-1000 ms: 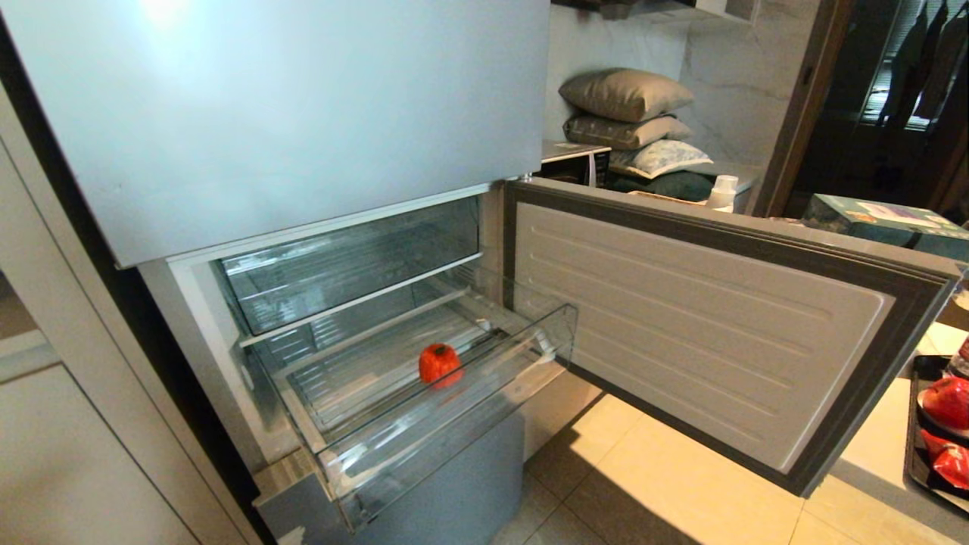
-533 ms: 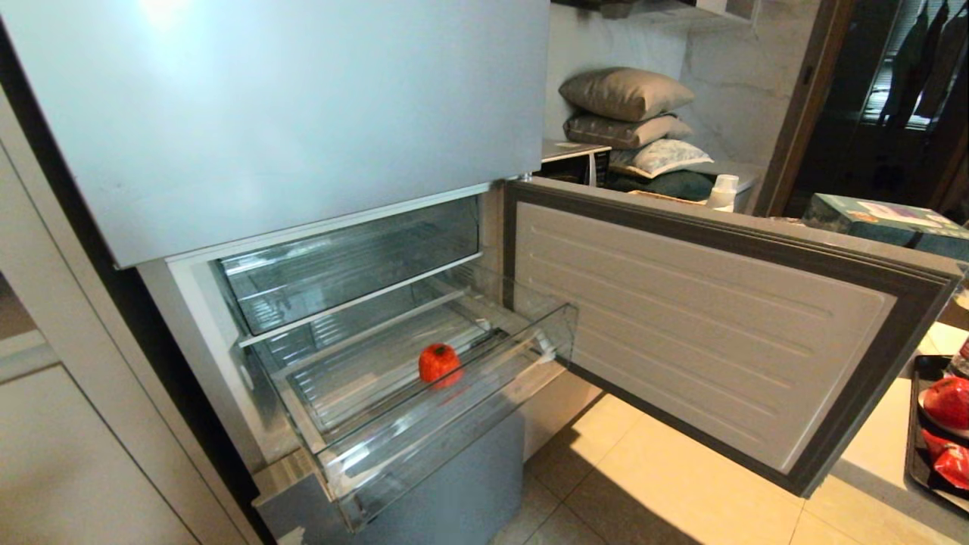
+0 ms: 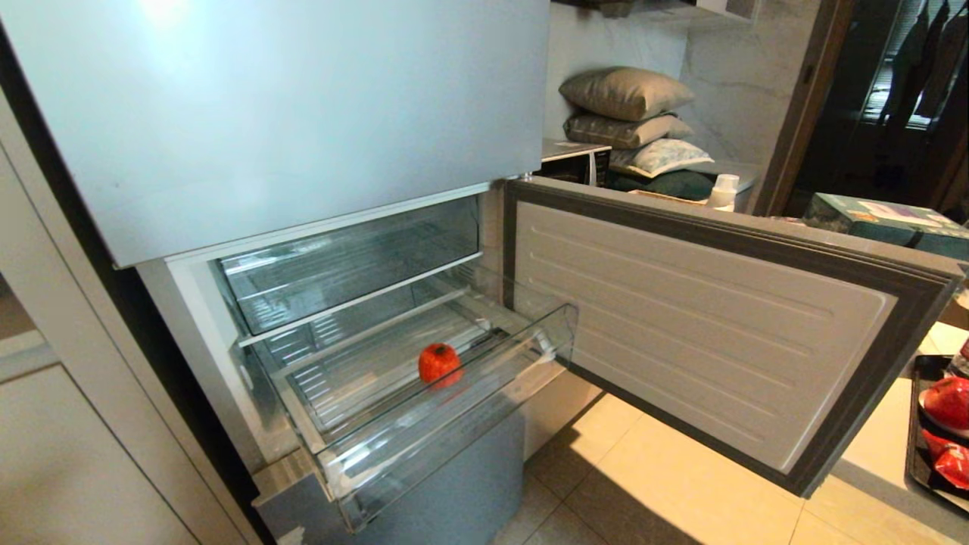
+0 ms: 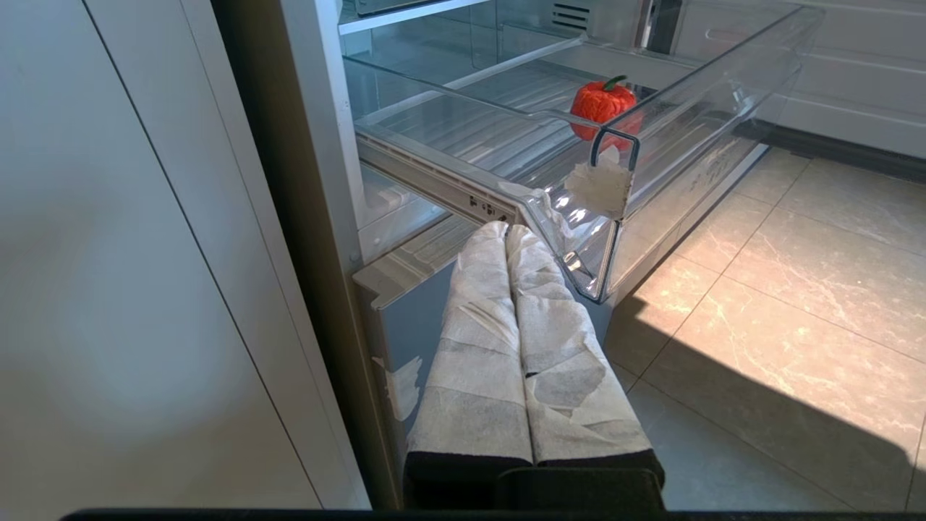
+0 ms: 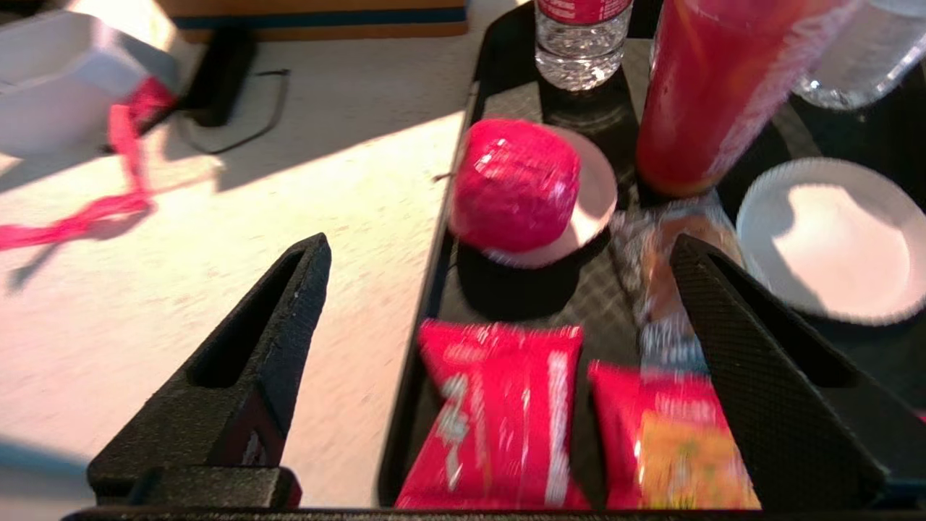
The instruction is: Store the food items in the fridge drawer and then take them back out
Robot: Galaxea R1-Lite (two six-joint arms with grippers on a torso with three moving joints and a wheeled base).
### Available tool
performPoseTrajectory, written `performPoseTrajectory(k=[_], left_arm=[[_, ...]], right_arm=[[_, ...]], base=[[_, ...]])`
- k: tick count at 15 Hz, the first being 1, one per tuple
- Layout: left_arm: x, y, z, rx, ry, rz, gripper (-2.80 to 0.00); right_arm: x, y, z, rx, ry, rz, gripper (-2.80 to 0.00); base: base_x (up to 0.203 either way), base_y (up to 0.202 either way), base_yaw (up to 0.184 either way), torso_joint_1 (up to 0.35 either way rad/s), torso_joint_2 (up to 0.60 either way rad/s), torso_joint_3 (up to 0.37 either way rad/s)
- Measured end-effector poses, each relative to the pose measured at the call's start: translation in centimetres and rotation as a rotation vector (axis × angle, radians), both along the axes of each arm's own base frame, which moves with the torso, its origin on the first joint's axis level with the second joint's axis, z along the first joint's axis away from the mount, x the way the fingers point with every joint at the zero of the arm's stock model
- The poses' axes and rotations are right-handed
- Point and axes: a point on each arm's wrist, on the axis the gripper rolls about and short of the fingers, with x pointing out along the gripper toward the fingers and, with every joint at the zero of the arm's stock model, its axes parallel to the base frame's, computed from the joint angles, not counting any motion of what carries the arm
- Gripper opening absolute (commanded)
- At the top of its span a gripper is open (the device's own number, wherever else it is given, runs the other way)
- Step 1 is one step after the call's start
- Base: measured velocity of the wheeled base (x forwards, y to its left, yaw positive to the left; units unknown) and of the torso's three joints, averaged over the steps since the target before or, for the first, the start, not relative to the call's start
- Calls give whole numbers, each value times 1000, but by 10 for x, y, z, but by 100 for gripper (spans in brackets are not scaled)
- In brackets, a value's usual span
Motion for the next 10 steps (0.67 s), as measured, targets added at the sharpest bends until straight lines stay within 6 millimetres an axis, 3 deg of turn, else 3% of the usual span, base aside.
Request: performPoseTrajectory(k=[10], left_arm=[[0,0,0,0,0,0,-280]], right_arm=[[78,-76,-56,-8,25,9,0]], base=[[0,0,0,0,0,0]])
